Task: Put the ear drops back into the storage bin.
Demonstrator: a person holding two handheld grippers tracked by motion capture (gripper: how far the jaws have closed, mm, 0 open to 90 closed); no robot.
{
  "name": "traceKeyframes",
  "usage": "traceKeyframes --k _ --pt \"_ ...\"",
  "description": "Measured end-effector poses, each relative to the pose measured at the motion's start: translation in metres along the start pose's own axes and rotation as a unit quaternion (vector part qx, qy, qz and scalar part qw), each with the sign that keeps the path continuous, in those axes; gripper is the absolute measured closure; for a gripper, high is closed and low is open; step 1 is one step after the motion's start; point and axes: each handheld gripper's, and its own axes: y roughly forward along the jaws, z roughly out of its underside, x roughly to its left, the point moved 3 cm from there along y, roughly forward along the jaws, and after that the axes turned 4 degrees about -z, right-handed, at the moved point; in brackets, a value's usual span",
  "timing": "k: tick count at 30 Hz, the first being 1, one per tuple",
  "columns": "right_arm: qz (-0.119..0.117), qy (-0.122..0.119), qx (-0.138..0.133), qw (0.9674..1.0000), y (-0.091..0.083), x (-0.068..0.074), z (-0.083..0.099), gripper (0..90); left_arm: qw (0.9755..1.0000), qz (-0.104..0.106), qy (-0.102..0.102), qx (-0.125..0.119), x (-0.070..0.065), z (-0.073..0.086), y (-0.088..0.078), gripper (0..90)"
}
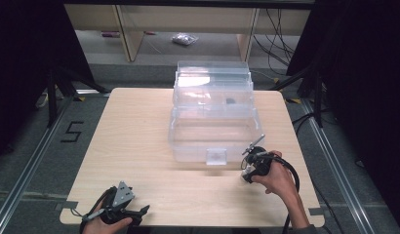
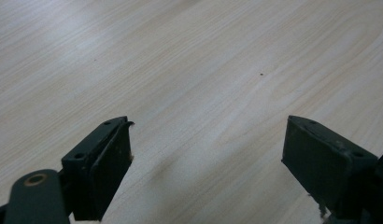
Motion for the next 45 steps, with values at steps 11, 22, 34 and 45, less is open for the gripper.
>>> traceKeyframes --k 11,22,34,45 --pt "-0.003 -0.026 0.008 0.9996 0.004 -0.003 -0.01 45.5 1.0 0.0 0.0 0.0 0.0 0.0 -0.001 15.0" --pt "-0.003 -0.027 0.024 0.9994 0.012 -0.004 -0.016 48.9 1.0 0.001 0.002 0.001 0.0 0.0 -0.001 15.0" --pt "-0.008 -0.035 0.032 0.9988 0.015 -0.002 -0.018 55.4 1.0 -0.001 0.002 0.0 0.0 0.0 0.0 15.0" --pt "0.002 -0.058 0.044 0.9974 0.015 0.0 -0.019 60.1 0.9999 -0.001 -0.011 -0.008 -0.001 -0.001 0.001 15.1"
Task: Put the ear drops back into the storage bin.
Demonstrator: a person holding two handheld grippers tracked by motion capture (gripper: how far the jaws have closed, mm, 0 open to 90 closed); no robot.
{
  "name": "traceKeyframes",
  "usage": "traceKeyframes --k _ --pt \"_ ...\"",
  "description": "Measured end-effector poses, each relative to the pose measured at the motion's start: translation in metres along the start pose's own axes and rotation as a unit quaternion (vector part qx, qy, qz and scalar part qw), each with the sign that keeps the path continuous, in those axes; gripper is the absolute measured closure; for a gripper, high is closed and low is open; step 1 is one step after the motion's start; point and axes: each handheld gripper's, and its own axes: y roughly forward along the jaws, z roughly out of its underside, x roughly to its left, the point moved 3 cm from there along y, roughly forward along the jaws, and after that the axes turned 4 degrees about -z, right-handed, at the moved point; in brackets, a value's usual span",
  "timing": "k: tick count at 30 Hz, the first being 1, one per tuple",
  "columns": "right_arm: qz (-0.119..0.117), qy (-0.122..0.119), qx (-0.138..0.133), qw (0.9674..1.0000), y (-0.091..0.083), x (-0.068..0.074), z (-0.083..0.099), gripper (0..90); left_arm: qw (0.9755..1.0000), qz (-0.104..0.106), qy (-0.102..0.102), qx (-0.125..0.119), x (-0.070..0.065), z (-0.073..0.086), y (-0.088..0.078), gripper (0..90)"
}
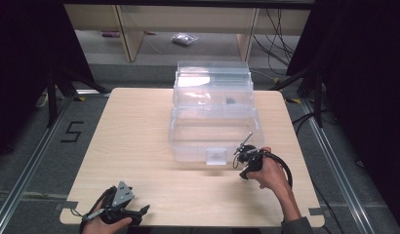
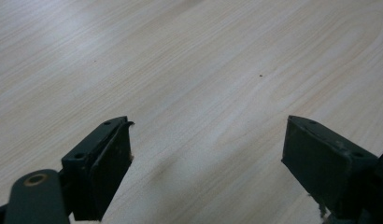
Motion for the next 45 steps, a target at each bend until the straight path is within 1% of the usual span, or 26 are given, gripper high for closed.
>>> traceKeyframes --k 1,2,6,7,8,9,10,11,12,13,14,16,17,25,27,28,29,31,34,35,36,37,38,39,43,45 --pt "0.002 -0.007 -0.002 1.0 0.0 -0.001 0.0 60.0 1.0 0.0 0.0 0.0 0.0 0.0 0.0 15.1" --pt "0.002 0.003 -0.001 1.0 -0.002 0.0 0.0 60.1 1.0 0.0 0.0 0.0 0.0 0.0 0.0 15.0" --pt "-0.003 -0.007 -0.005 1.0 -0.006 0.001 0.001 60.1 1.0 0.003 -0.002 0.001 0.0 0.0 0.0 15.1" --pt "-0.002 -0.005 -0.007 1.0 -0.009 0.001 0.001 60.1 0.9999 0.002 0.008 0.009 0.001 0.0 -0.001 15.0" --pt "-0.001 0.001 -0.006 1.0 -0.009 0.002 0.002 60.1 0.9999 0.0 0.007 0.008 0.002 0.001 -0.001 15.1" --pt "-0.005 -0.01 -0.007 0.9999 -0.01 0.001 0.002 60.1 0.9999 -0.001 0.008 0.009 0.002 0.001 0.0 15.1" --pt "-0.007 -0.009 -0.008 0.9999 -0.011 0.001 0.002 60.1 0.9999 -0.001 0.008 0.009 0.002 0.001 0.0 15.1" --pt "0.002 -0.017 -0.012 0.9998 -0.011 -0.002 0.002 60.1 0.9999 -0.002 0.007 0.009 0.002 0.001 0.0 15.1" --pt "0.002 -0.017 -0.012 0.9998 -0.011 -0.002 0.002 60.1 0.9999 -0.002 0.007 0.009 0.002 0.001 0.0 15.0" --pt "0.001 0.004 -0.004 1.0 -0.012 0.001 0.002 60.1 0.9999 -0.003 0.007 0.009 0.002 0.001 0.0 15.0" --pt "-0.006 -0.006 -0.006 0.9999 -0.014 0.002 0.001 60.1 0.9999 -0.001 0.007 0.009 0.002 0.001 -0.001 15.1" --pt "-0.008 -0.004 -0.004 1.0 -0.015 0.002 0.0 60.1 0.9999 -0.001 0.007 0.009 0.002 0.001 -0.001 15.0" --pt "-0.01 -0.013 -0.009 0.9998 -0.018 0.002 -0.001 60.1 0.9999 0.0 0.007 0.009 0.002 0.001 -0.001 15.1" --pt "-0.016 -0.02 -0.009 0.9996 -0.028 0.001 -0.004 60.1 0.9999 -0.002 0.007 0.009 0.003 0.001 0.0 15.1" --pt "-0.019 -0.011 -0.006 0.9997 -0.03 0.003 -0.004 60.1 0.9999 -0.002 0.007 0.01 0.003 0.001 0.0 15.1" --pt "-0.018 -0.015 -0.006 0.9997 -0.031 0.002 -0.005 60.1 0.9999 -0.001 0.007 0.01 0.003 0.001 0.0 15.0" --pt "-0.018 -0.01 -0.004 0.9998 -0.032 0.003 -0.005 60.1 1.0 -0.003 -0.002 0.004 0.002 0.001 0.001 15.0" --pt "-0.019 -0.027 -0.009 0.9994 -0.033 0.0 -0.005 60.1 1.0 -0.001 0.002 0.004 0.002 0.001 0.001 15.0" --pt "-0.021 -0.016 -0.004 0.9996 -0.039 0.002 -0.006 60.1 1.0 -0.001 -0.002 0.004 0.002 0.001 0.001 15.0" --pt "-0.016 -0.039 -0.009 0.9991 -0.04 -0.002 -0.007 60.1 1.0 0.0 -0.005 0.002 0.001 0.001 0.001 15.0" --pt "-0.022 -0.038 -0.005 0.999 -0.041 -0.002 -0.007 60.1 1.0 0.002 -0.002 0.004 0.002 0.001 0.001 15.0" --pt "-0.021 -0.025 -0.003 0.9995 -0.044 0.001 -0.007 60.1 1.0 0.002 -0.003 0.003 0.001 0.001 0.001 15.1" --pt "-0.023 -0.026 -0.002 0.9994 -0.046 0.002 -0.008 60.1 1.0 0.002 -0.003 0.004 0.001 0.001 0.001 15.1" --pt "-0.032 -0.019 -0.009 0.9993 -0.046 0.003 -0.008 60.1 1.0 0.001 -0.005 0.003 0.001 0.001 0.001 15.0" --pt "-0.029 -0.03 -0.007 0.9991 -0.052 0.003 -0.011 60.1 1.0 0.002 -0.003 0.004 0.001 0.001 0.001 15.0" --pt "-0.029 -0.025 -0.005 0.9993 -0.054 0.004 -0.012 60.1 1.0 0.0 -0.002 0.004 0.002 0.001 0.001 15.1"
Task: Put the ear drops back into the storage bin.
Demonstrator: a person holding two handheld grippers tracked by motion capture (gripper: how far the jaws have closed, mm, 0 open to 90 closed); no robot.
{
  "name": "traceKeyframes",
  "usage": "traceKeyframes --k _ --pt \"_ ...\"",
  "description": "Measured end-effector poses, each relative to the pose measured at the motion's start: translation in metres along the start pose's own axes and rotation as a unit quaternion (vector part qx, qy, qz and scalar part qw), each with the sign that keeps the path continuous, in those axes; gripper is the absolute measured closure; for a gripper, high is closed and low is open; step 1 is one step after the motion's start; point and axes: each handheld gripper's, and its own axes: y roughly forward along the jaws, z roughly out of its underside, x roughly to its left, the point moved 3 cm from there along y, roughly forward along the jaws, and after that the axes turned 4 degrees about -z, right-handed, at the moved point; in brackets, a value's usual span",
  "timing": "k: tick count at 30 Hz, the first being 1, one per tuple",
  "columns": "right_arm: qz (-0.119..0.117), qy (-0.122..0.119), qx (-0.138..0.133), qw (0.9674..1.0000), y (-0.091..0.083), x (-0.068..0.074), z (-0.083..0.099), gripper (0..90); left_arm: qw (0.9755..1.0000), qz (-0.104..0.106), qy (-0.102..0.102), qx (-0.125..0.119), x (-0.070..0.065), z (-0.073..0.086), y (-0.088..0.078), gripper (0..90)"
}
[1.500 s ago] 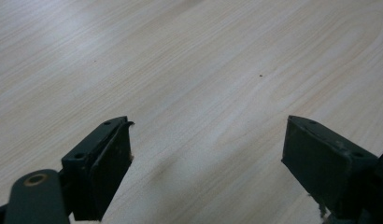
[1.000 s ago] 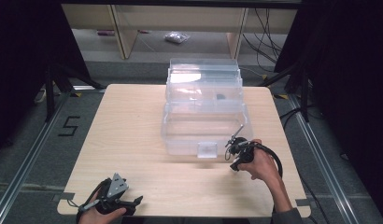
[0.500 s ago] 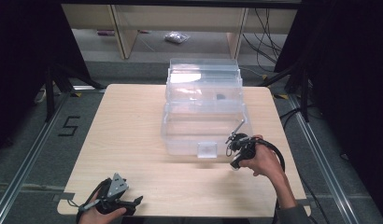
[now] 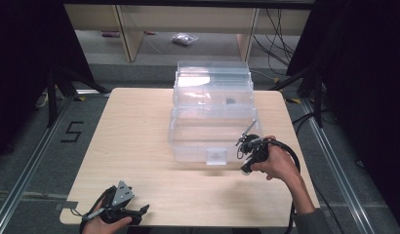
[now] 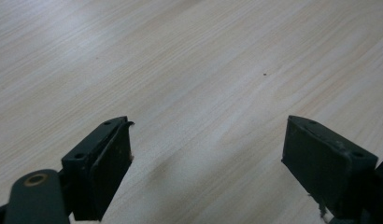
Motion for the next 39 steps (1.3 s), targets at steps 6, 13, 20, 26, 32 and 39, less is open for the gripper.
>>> traceKeyframes --k 6,13,20,26,32,39 --pt "-0.001 -0.004 -0.005 1.0 -0.013 0.002 -0.006 60.1 1.0 -0.001 -0.001 -0.001 0.0 0.0 0.0 15.0" --pt "-0.006 -0.003 -0.007 1.0 -0.025 0.003 -0.011 60.1 0.9999 0.004 0.007 0.007 0.001 0.0 -0.001 15.0" --pt "-0.005 -0.015 -0.002 0.9999 -0.034 -0.003 -0.017 60.1 1.0 0.0 -0.002 0.0 0.0 0.0 0.001 15.1" --pt "-0.01 -0.007 -0.005 0.9999 -0.042 -0.004 -0.022 60.1 1.0 0.0 -0.002 0.0 0.0 0.0 0.001 15.0" --pt "-0.01 -0.016 -0.011 0.9998 -0.051 -0.008 -0.026 60.2 1.0 0.001 0.007 0.006 0.001 0.0 0.0 15.0" --pt "-0.006 -0.017 -0.014 0.9997 -0.063 -0.013 -0.033 60.2 1.0 0.0 -0.001 0.001 0.0 0.0 0.001 15.1"
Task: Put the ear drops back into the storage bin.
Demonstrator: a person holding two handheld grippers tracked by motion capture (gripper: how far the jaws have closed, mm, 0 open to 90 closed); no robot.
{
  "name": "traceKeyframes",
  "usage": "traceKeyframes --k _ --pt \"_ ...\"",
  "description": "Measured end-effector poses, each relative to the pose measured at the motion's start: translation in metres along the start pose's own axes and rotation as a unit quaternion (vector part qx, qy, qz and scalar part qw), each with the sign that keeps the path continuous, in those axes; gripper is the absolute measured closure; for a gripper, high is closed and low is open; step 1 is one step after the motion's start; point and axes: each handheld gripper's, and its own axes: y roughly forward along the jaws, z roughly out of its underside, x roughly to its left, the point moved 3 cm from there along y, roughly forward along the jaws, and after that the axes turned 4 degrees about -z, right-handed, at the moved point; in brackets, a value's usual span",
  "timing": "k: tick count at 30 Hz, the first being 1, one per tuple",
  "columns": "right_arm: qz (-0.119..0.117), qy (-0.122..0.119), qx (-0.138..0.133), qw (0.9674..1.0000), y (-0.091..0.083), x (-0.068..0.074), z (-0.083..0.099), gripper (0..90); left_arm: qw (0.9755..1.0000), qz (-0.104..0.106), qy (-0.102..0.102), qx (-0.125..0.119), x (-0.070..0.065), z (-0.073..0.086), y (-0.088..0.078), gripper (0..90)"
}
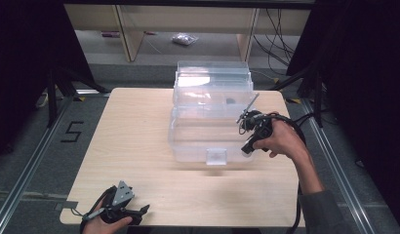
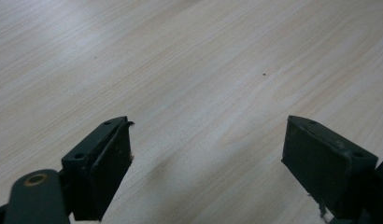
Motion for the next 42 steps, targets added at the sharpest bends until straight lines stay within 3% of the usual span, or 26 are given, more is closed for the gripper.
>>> traceKeyframes --k 4,6,17,22,25,26,27,29,34,42 --pt "-0.003 0.017 0.005 0.9998 -0.005 -0.001 -0.005 60.2 1.0 0.0 -0.001 -0.001 0.0 0.0 0.0 15.1" --pt "-0.002 0.008 0.003 1.0 -0.007 -0.004 -0.007 60.2 1.0 0.0 0.0 0.0 0.0 0.0 0.0 15.0" --pt "-0.001 0.028 0.0 0.9996 -0.011 -0.02 -0.018 60.2 1.0 0.001 0.0 -0.001 0.0 0.0 0.0 15.0" --pt "0.002 0.036 0.001 0.9994 -0.007 -0.029 -0.022 60.2 1.0 0.001 -0.001 -0.001 0.0 0.0 0.0 15.0" --pt "0.007 0.049 0.008 0.9987 0.0 -0.038 -0.025 60.2 0.9999 0.003 0.008 0.005 0.001 0.0 -0.001 15.1" --pt "0.007 0.057 0.012 0.9983 0.001 -0.039 -0.025 60.2 1.0 0.001 0.0 -0.001 0.0 0.0 0.0 15.0" --pt "0.007 0.043 0.013 0.999 0.003 -0.043 -0.026 60.2 1.0 0.002 0.0 -0.001 0.0 0.0 0.0 15.0" --pt "0.011 0.067 0.014 0.9976 0.005 -0.044 -0.028 60.2 1.0 0.003 0.0 -0.001 0.0 0.0 0.0 15.1" --pt "0.014 0.065 0.018 0.9976 0.011 -0.052 -0.03 60.2 1.0 0.003 -0.001 -0.003 0.0 0.0 0.001 15.1" --pt "0.015 0.086 0.022 0.9959 0.026 -0.064 -0.03 60.2 0.9999 0.008 -0.008 -0.007 -0.001 0.0 0.001 15.0"
